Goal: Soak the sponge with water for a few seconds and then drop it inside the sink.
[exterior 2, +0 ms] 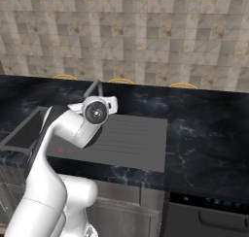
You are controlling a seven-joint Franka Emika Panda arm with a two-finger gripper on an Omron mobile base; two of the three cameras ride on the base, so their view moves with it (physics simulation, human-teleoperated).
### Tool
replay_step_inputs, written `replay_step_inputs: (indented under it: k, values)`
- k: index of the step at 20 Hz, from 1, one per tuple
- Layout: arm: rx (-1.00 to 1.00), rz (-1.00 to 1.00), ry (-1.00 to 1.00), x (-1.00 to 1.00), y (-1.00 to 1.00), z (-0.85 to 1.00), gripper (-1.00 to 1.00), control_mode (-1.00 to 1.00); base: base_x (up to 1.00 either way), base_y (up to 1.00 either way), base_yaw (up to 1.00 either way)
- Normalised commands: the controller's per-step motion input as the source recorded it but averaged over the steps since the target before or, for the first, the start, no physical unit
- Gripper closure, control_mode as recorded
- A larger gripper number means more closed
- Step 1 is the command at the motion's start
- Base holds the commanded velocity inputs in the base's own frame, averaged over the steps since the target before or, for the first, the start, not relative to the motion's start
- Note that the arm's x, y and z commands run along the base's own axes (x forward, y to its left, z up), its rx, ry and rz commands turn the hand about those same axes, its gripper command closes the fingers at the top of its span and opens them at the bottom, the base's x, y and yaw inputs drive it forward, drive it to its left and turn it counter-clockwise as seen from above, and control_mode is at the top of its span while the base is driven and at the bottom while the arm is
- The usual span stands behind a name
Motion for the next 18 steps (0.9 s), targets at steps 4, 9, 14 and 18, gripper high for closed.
replay_step_inputs:
  k: [4, 9, 14, 18]
  values:
    - [0.0, 0.13, 0.02, 0.0, 0.0, -0.06, -1.0, -1.0, 0.0, 0.0, 0.0]
    - [0.0, 0.11, -0.01, 0.0, 0.0, -0.16, -1.0, -1.0, 0.0, 0.0, 0.0]
    - [0.0, 0.02, -0.06, 0.02, 0.0, -0.18, -1.0, -1.0, 0.0, 0.0, 0.0]
    - [0.0, 0.0, -0.04, 0.06, 0.0, -0.24, -1.0, -1.0, 0.0, 0.0, 0.0]
